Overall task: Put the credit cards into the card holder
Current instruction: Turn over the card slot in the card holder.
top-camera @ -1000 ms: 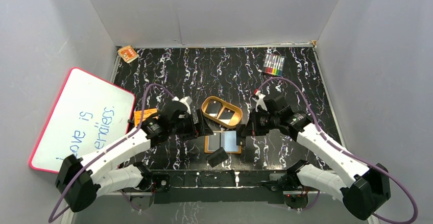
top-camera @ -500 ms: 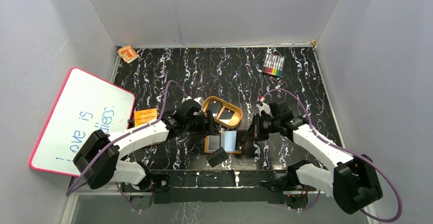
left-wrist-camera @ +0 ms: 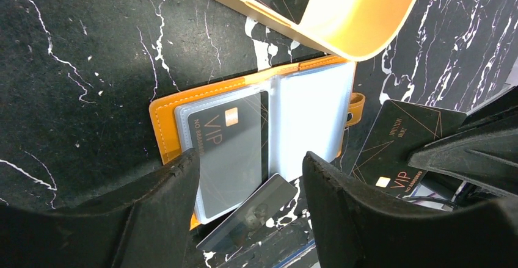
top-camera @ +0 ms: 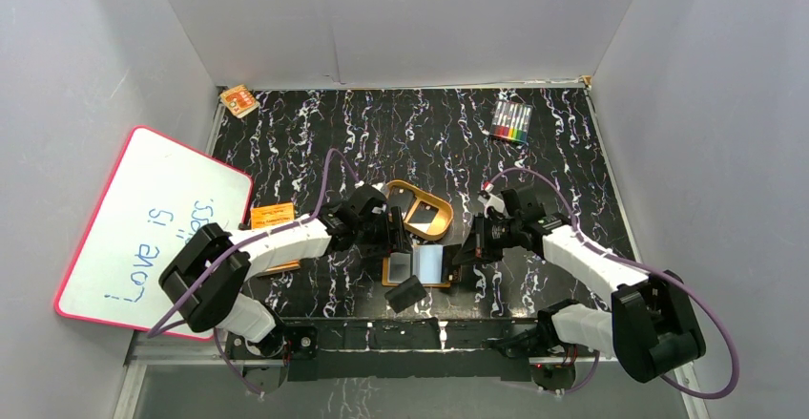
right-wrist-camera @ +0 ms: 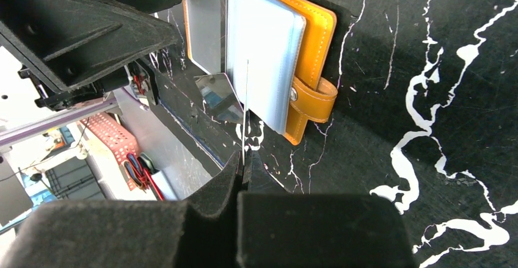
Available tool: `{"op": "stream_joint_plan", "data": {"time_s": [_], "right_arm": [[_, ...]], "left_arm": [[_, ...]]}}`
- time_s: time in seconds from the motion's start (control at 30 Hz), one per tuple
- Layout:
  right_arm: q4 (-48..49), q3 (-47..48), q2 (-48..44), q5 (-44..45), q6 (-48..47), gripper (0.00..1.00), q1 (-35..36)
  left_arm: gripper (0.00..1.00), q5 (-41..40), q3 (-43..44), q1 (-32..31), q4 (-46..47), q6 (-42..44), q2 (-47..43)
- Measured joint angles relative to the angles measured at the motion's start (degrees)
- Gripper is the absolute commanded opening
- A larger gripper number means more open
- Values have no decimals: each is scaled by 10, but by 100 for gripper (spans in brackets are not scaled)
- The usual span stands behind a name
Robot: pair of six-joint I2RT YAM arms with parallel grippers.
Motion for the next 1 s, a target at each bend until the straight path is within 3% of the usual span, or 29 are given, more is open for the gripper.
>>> {"op": "stream_joint_plan", "data": {"time_s": [1.0], "right_arm": [[36,-19,83,-29,-23,0,-2]], "left_arm": [[52,-9,-2,0,5,3,30]]}}
